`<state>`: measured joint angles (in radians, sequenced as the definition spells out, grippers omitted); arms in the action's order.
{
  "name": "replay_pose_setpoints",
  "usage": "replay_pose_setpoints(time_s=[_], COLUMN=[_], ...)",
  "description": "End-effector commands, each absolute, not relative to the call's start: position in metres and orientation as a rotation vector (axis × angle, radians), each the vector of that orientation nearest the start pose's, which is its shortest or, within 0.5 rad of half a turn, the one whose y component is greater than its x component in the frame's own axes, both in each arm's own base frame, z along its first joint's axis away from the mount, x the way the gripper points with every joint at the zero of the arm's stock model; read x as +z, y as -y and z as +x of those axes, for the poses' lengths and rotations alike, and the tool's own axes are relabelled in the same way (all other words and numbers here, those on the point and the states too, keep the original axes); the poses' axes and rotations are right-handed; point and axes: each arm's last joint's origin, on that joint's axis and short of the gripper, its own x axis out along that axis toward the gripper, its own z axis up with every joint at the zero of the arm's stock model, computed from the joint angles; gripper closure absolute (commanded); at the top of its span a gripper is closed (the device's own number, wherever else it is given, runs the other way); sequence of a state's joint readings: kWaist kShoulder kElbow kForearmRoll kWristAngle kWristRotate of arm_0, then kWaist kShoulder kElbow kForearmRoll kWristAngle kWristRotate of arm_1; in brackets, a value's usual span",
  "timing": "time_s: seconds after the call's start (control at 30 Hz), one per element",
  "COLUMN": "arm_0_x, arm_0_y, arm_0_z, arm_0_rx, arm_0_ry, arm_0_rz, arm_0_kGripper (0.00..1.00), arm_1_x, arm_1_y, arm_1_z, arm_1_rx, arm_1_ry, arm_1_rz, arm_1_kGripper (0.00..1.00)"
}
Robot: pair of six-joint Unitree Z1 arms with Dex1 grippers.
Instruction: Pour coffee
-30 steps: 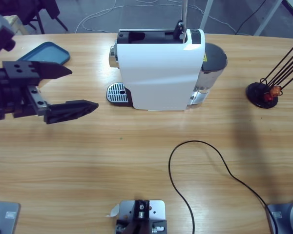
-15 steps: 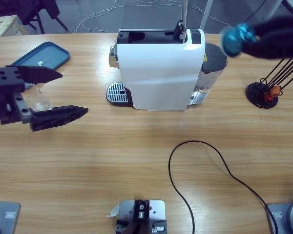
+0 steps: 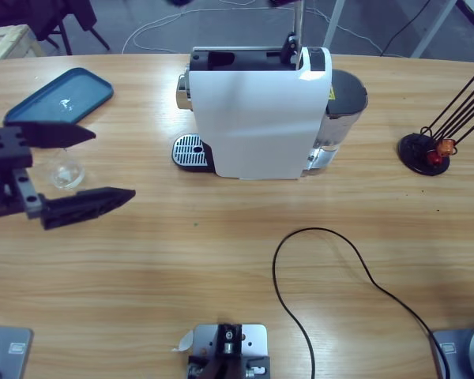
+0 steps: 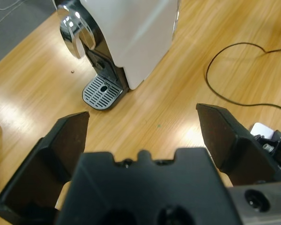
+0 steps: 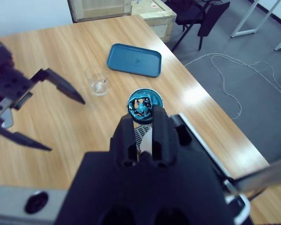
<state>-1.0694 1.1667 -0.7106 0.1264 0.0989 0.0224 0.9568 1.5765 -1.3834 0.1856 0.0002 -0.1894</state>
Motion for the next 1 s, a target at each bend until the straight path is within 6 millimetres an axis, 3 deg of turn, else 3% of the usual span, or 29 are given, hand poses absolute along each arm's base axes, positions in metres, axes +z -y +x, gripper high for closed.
replay_pose_setpoints(time_s=[0.03,0.43,0.77,1.0], arm_0_x=[0.298,0.292,0.289,0.289], arm_0_y=[0.147,0.150,0.149,0.151], arm_0_z=[0.085,0.087,0.087,0.088], arm_0_rx=[-0.933,-0.927,-0.925,-0.925], arm_0_ry=[-0.538,-0.561,-0.568,-0.565], arm_0_rz=[0.383,0.391,0.393,0.391], arm_0_kGripper=[0.000,0.000,0.000,0.000], arm_1_x=[0.388,0.355,0.324,0.325], arm_1_y=[-0.285,-0.294,-0.295,-0.297], arm_1_z=[0.236,0.260,0.261,0.263], arm_1_rx=[0.860,0.794,0.783,0.768], arm_1_ry=[-0.349,-0.425,-0.489,-0.481], arm_1_rz=[-0.393,-0.387,-0.366,-0.365], arm_1_kGripper=[1.000,1.000,1.000,1.000])
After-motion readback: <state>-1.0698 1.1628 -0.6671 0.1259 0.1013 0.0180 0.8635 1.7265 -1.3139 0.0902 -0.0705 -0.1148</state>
